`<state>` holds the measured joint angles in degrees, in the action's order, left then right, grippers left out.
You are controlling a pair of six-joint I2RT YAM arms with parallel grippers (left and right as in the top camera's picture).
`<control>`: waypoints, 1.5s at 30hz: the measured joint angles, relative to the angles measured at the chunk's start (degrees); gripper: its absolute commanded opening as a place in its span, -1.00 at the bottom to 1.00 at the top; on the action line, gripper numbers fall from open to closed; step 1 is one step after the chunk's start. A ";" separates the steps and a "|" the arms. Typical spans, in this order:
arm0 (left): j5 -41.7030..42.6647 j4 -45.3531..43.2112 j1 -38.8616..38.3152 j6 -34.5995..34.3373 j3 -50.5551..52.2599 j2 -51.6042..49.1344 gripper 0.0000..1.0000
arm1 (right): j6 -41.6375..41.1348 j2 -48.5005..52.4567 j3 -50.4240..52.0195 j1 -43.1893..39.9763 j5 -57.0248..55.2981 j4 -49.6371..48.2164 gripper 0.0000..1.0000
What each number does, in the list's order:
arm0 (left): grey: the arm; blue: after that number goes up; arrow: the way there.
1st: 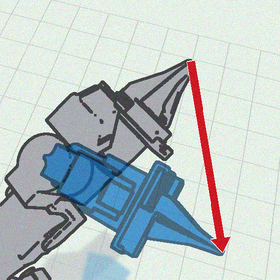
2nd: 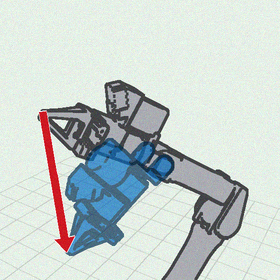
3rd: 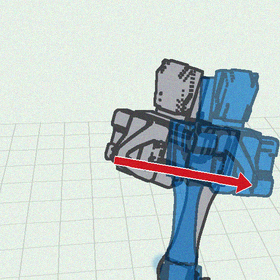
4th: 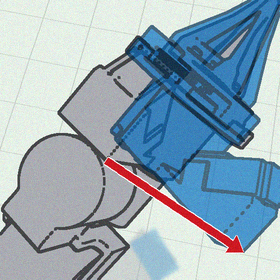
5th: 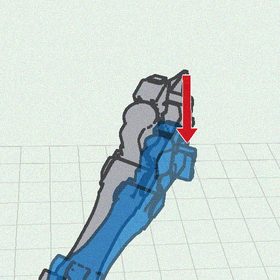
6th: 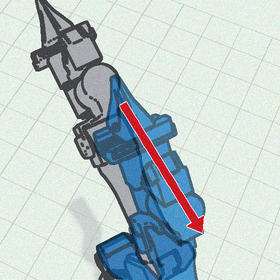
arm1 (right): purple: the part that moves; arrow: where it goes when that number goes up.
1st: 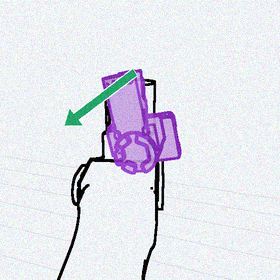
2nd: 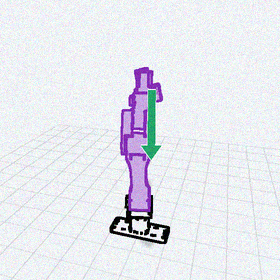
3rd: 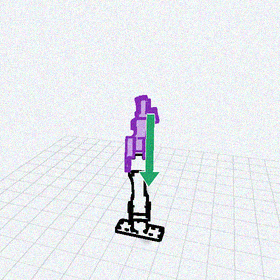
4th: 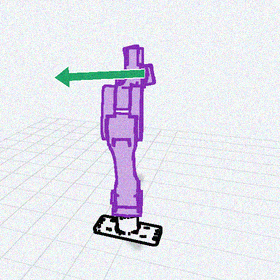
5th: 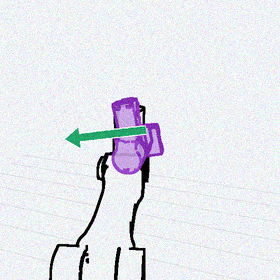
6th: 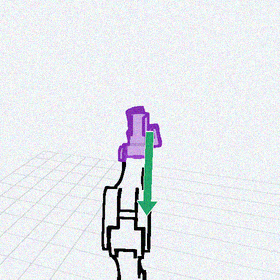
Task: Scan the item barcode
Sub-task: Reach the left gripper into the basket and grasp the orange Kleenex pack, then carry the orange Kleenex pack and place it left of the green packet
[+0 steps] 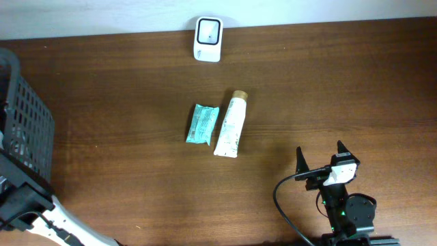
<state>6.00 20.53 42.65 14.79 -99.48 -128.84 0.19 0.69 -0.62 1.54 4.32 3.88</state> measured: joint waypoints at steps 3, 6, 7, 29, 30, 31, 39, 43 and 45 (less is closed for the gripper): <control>0.02 -0.26 -0.07 0.28 0.00 -0.48 -0.36 | 0.00 0.00 0.00 0.00 0.00 0.00 0.97; 0.02 -0.31 -0.11 0.35 -0.02 -0.72 -0.59 | 0.00 0.00 0.00 0.00 0.00 0.00 0.97; 0.02 -0.28 -0.11 0.48 -0.02 -0.72 -0.62 | -0.02 0.00 0.00 0.00 0.00 0.00 0.97; 0.20 10.05 -0.15 -7.39 0.07 30.84 -1.00 | 0.02 0.00 0.00 0.00 0.00 -0.02 0.97; 1.92 11.63 -0.26 -10.01 0.07 33.16 -1.00 | 0.00 0.00 0.00 0.00 0.00 0.00 0.97; 3.06 13.88 -0.59 -11.06 0.02 36.79 -1.00 | 0.02 0.00 0.00 0.00 0.00 0.00 0.97; 13.60 34.10 -15.32 -14.53 -0.26 47.84 -1.00 | -0.02 0.00 0.00 0.00 0.00 0.00 0.97; 13.16 38.73 -27.39 -14.62 2.60 47.12 -1.00 | 0.00 0.00 0.00 0.00 0.00 0.00 0.97; 11.67 38.82 -32.68 -14.64 6.71 46.64 -1.00 | 0.00 0.00 0.00 0.00 0.00 0.00 0.97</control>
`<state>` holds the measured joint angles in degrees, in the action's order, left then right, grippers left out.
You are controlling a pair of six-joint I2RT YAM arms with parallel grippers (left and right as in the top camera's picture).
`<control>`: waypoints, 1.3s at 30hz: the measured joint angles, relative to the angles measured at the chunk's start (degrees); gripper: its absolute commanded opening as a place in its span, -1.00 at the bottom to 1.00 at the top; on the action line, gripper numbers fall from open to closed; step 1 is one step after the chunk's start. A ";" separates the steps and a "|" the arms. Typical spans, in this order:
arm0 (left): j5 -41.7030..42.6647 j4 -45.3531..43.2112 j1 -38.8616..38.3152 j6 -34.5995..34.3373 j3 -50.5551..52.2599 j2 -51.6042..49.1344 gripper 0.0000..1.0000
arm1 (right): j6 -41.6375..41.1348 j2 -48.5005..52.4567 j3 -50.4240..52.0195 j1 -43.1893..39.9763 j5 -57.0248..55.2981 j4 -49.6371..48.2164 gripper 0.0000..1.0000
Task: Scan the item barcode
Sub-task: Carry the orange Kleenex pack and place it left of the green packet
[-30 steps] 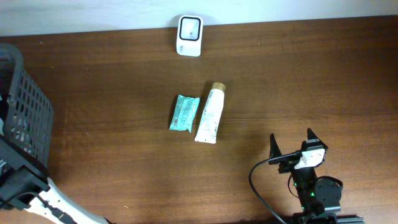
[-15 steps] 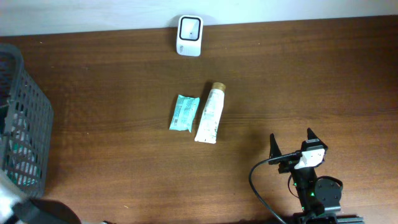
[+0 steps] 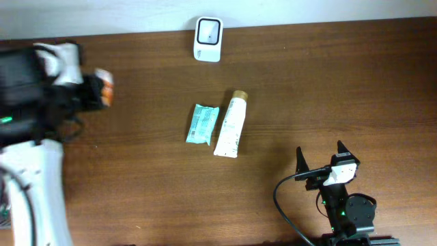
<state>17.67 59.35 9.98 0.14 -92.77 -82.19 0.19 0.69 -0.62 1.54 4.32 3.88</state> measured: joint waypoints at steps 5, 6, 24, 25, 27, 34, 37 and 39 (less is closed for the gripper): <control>-4.87 -7.98 -11.28 -0.24 13.49 -3.19 -1.00 | 0.00 0.00 0.00 0.00 0.00 0.00 0.97; -5.38 -10.36 -13.03 -0.24 15.72 -4.24 -1.00 | -0.02 0.00 0.00 0.00 -0.02 0.00 0.97; -15.15 -28.85 -25.70 -7.34 22.51 -22.12 0.39 | -0.02 0.00 0.00 0.00 0.00 0.00 0.97; -15.13 -29.33 -25.99 -7.32 22.51 -22.12 -0.07 | 0.02 0.00 0.00 0.00 0.00 0.00 0.97; -15.41 -30.10 -26.03 -7.43 22.51 -22.14 -0.67 | 0.00 0.00 0.00 0.00 0.00 0.00 0.97; -24.90 -28.76 -26.03 -7.50 22.51 -22.16 -1.00 | 0.02 0.00 0.00 0.00 0.00 0.00 0.97; -27.43 -27.10 -26.03 -7.50 22.51 -22.18 -1.00 | 0.00 0.00 0.00 0.00 0.00 0.00 0.97; -28.33 -25.70 -26.03 -7.65 22.51 -22.45 -1.00 | 0.02 0.00 0.00 0.00 0.00 0.00 0.97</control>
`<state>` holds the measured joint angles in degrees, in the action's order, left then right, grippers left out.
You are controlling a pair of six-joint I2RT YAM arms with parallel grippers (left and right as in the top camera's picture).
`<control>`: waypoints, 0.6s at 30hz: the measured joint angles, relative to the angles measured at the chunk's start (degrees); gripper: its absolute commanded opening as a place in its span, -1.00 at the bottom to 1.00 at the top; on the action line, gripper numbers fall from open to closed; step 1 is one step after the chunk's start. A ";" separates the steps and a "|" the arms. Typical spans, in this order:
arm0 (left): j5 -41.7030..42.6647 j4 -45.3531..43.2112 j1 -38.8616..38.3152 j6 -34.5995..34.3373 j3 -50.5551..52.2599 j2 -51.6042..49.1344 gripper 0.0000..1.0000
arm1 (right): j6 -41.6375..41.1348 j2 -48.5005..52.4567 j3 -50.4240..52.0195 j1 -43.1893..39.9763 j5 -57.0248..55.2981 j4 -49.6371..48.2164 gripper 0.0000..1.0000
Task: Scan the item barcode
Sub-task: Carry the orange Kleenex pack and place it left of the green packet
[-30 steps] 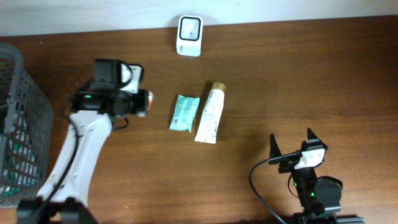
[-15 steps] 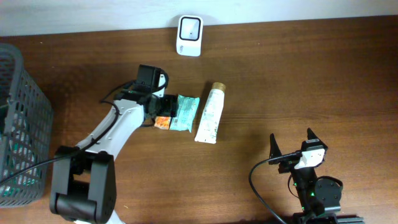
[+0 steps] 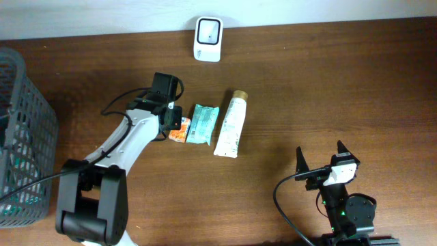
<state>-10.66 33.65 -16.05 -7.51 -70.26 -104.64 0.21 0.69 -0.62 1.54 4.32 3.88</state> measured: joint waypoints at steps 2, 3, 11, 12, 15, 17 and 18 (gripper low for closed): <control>0.04 0.52 0.00 -0.09 0.00 -0.81 -1.00 | -0.02 0.00 0.00 0.00 0.00 0.00 0.97; 0.61 0.68 0.00 -0.09 0.00 -1.46 -1.00 | -0.02 0.00 0.00 0.00 0.00 0.00 0.97; 13.05 2.56 -0.44 -1.16 0.04 -4.24 -1.00 | 0.02 0.00 0.00 0.00 0.00 0.00 0.97; 14.69 2.86 -0.66 -1.90 0.04 -4.24 -1.00 | -0.02 0.00 0.00 0.00 0.00 0.00 0.97; 18.82 3.21 -0.81 -3.39 0.04 -4.24 -1.00 | -0.02 0.00 0.00 0.00 0.00 0.00 0.97; 21.29 3.21 -0.81 -4.15 0.04 -4.22 -1.00 | 0.02 0.00 0.00 0.00 0.00 0.00 0.97; 22.82 3.21 -0.81 -4.61 0.04 -4.24 -1.00 | -0.02 0.00 0.00 0.00 0.00 0.00 0.97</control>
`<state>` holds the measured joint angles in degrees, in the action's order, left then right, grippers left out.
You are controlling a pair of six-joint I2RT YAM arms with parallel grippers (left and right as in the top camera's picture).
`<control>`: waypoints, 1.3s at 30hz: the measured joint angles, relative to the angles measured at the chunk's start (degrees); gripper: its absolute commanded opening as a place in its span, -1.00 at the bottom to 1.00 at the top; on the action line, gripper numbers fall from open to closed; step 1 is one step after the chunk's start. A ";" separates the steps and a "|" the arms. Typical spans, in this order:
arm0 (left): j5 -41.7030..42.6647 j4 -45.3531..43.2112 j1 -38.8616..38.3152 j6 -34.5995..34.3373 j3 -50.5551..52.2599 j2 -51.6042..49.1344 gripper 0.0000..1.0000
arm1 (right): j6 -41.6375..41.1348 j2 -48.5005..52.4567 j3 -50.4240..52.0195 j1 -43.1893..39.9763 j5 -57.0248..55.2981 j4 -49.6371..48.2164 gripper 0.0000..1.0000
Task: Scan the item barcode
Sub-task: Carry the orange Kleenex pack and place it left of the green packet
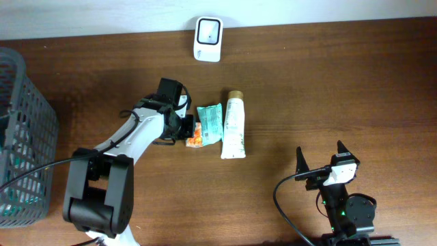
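Observation:
A white barcode scanner stands at the far edge of the table. My left gripper is low over the table's middle, shut on a small orange packet. The packet presses against the left side of a teal pouch, which lies tilted. Right of the pouch lies a white tube with a gold cap, touching it. Near the front right, my right gripper stands open and holds nothing.
A dark mesh basket stands at the left edge of the table. My left arm stretches from the front left toward the middle. A black cable loops beside the right arm's base.
My left gripper with the orange packet has moved right, up against the teal pouch. The pouch has shifted right and turned, and the tube has been nudged and straightened. The right arm is unchanged.
At first my left arm was down at the basket, with only the pouch and tube on the table. Then it was up at the left holding an orange packet. Then the packet was down beside the pouch, and now it is pressed into it.

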<state>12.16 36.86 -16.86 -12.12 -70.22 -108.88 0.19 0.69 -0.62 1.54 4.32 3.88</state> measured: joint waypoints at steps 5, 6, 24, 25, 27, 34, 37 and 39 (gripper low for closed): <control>4.26 0.02 0.00 -1.57 0.00 0.02 -1.00 | 0.00 0.00 0.00 0.00 0.00 0.00 0.97; 4.37 0.26 0.00 -1.68 0.00 0.00 -1.00 | 0.02 0.00 0.00 0.00 0.00 0.00 0.97; -17.81 20.35 26.99 1.77 -29.35 24.74 0.47 | 0.02 0.00 0.00 0.00 0.02 0.00 0.97; -18.32 20.35 30.36 1.66 -29.73 25.51 0.53 | -0.02 0.00 0.00 0.00 -0.02 0.00 0.97; -19.06 20.44 37.64 1.14 -29.88 26.77 0.56 | 0.02 0.00 0.00 0.00 0.00 0.00 0.97; -19.96 21.14 57.53 0.24 -29.88 25.46 0.56 | 0.02 0.00 0.00 0.00 0.00 0.00 0.97; -19.93 22.05 60.72 0.24 -29.88 23.58 0.57 | 0.02 0.00 0.00 0.00 0.00 0.00 0.97; -20.41 23.06 62.82 0.28 -29.88 20.52 0.58 | -0.02 0.00 0.00 0.00 0.00 0.00 0.97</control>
<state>-8.25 59.92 45.95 -11.84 -100.09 -88.36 0.16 0.69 -0.62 1.54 4.32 3.88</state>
